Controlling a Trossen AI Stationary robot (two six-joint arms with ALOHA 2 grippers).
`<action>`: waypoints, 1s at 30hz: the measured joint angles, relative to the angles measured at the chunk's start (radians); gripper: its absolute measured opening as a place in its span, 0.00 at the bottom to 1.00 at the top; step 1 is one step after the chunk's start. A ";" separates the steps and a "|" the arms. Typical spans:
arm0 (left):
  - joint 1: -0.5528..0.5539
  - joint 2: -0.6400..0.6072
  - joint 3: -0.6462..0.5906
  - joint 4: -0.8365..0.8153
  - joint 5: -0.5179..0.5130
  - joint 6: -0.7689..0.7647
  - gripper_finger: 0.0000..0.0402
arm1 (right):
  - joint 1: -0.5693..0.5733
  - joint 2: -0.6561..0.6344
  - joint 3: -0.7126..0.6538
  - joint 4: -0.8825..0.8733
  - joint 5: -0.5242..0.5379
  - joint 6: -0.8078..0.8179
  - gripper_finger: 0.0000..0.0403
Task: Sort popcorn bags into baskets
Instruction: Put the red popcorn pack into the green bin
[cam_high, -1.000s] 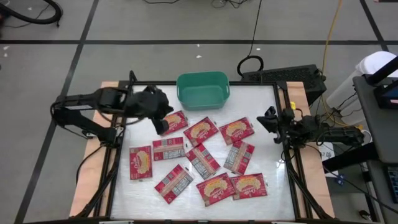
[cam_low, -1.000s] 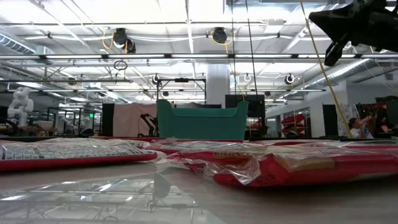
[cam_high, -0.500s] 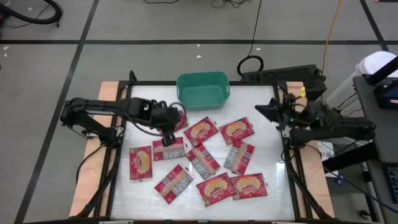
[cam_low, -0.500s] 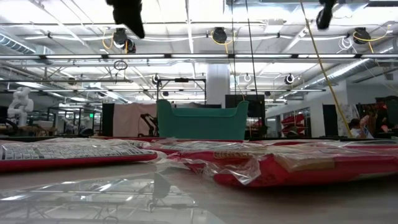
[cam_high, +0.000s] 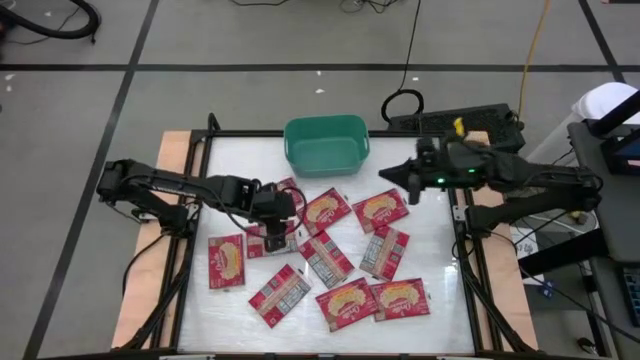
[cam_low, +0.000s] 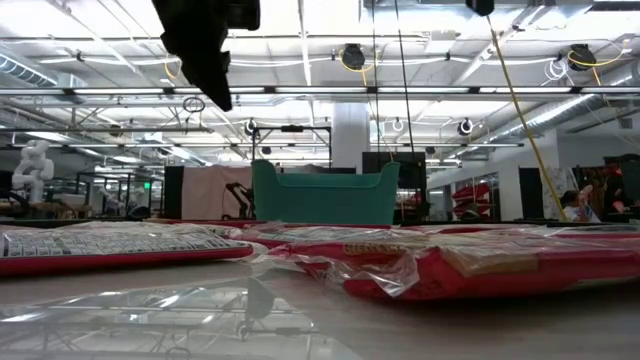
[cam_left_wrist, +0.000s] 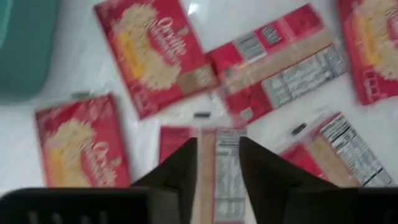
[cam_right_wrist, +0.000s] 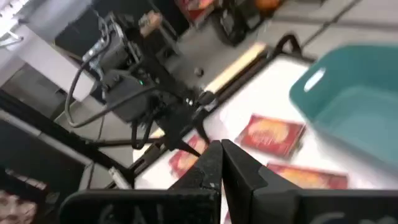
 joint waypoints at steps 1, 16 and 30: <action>-0.004 0.000 -0.017 0.039 -0.004 0.004 0.38 | 0.005 0.019 0.000 -0.007 -0.004 0.023 0.00; -0.026 0.012 -0.281 0.511 -0.032 0.197 0.69 | 0.137 0.212 0.000 -0.167 -0.083 0.164 0.00; 0.058 0.156 -0.333 0.617 -0.136 0.357 0.73 | 0.138 0.197 0.000 -0.239 -0.077 -0.034 0.00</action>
